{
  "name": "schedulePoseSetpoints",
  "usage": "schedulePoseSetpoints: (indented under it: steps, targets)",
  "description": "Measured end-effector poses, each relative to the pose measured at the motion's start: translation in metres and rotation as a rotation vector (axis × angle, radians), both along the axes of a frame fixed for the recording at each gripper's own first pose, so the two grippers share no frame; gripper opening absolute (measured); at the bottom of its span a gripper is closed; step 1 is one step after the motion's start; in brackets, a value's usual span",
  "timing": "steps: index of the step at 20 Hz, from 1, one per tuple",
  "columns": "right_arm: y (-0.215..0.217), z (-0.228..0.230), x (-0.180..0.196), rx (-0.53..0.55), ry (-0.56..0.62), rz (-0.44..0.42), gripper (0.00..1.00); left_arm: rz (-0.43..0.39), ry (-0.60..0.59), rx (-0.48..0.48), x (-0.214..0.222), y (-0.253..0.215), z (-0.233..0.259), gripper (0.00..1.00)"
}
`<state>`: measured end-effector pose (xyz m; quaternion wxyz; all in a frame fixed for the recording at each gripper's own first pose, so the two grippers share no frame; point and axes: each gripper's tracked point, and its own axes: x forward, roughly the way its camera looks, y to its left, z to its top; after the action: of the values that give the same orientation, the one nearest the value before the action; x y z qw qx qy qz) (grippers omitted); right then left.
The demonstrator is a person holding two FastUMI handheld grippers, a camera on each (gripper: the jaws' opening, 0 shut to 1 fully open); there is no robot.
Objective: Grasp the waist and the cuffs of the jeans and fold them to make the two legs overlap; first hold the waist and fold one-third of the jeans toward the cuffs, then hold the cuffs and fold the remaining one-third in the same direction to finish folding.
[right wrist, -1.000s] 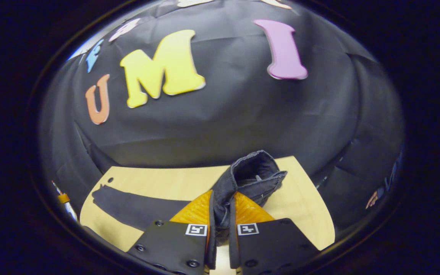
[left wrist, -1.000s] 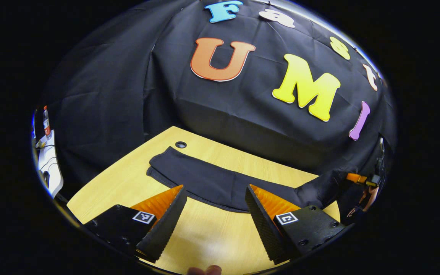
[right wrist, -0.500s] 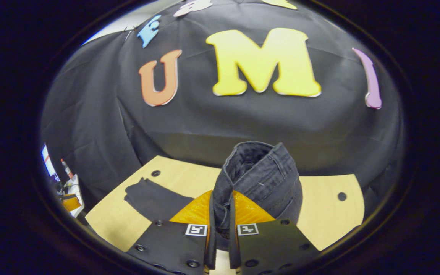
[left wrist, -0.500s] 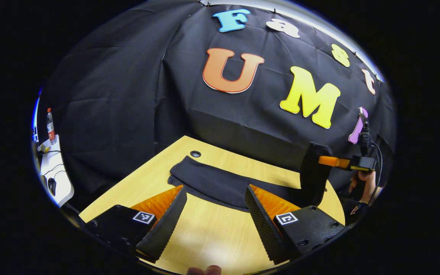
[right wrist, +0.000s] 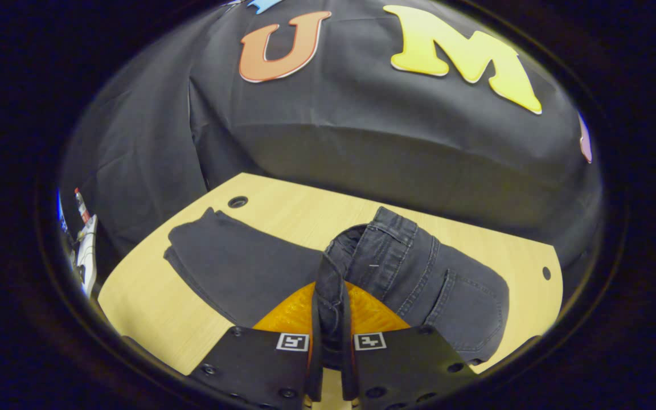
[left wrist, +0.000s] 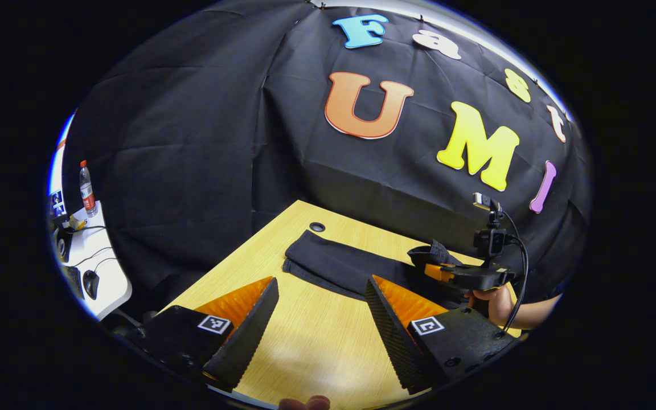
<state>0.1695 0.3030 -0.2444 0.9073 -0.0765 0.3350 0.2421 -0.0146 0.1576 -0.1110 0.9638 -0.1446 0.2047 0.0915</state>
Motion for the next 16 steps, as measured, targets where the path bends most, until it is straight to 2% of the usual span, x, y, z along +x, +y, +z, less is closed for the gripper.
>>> schedulePoseSetpoints:
  steps: [3,5,6,7,11,13,14,16]
  targets:
    - [0.008,-0.019,-0.008,-0.047,0.011,0.037,0.1,-0.004,0.012,-0.02,0.004,0.003,-0.006,0.99]
    - [0.012,-0.018,-0.01,-0.046,0.003,0.065,0.19,-0.009,0.012,-0.024,0.008,0.004,-0.007,0.99]
    - [0.013,-0.015,-0.012,-0.042,-0.001,0.074,0.28,-0.011,0.013,-0.028,0.01,0.005,-0.008,0.99]
    - [0.018,-0.009,-0.016,-0.02,-0.004,0.094,0.28,-0.013,0.013,-0.035,0.011,0.004,-0.008,0.99]
    - [0.017,0.045,-0.031,0.03,-0.12,0.132,0.85,-0.036,0.004,-0.101,0.024,-0.001,-0.015,0.99]
    - [0.008,0.076,-0.045,0.063,-0.154,0.133,0.87,-0.048,0.01,-0.182,0.043,-0.009,-0.028,0.99]
    - [0.0,0.093,-0.054,0.078,-0.17,0.13,0.94,-0.048,0.012,-0.231,0.049,-0.011,-0.033,0.99]
    - [-0.018,0.122,-0.069,0.094,-0.209,0.126,0.95,-0.041,0.022,-0.339,0.068,-0.014,-0.046,0.99]
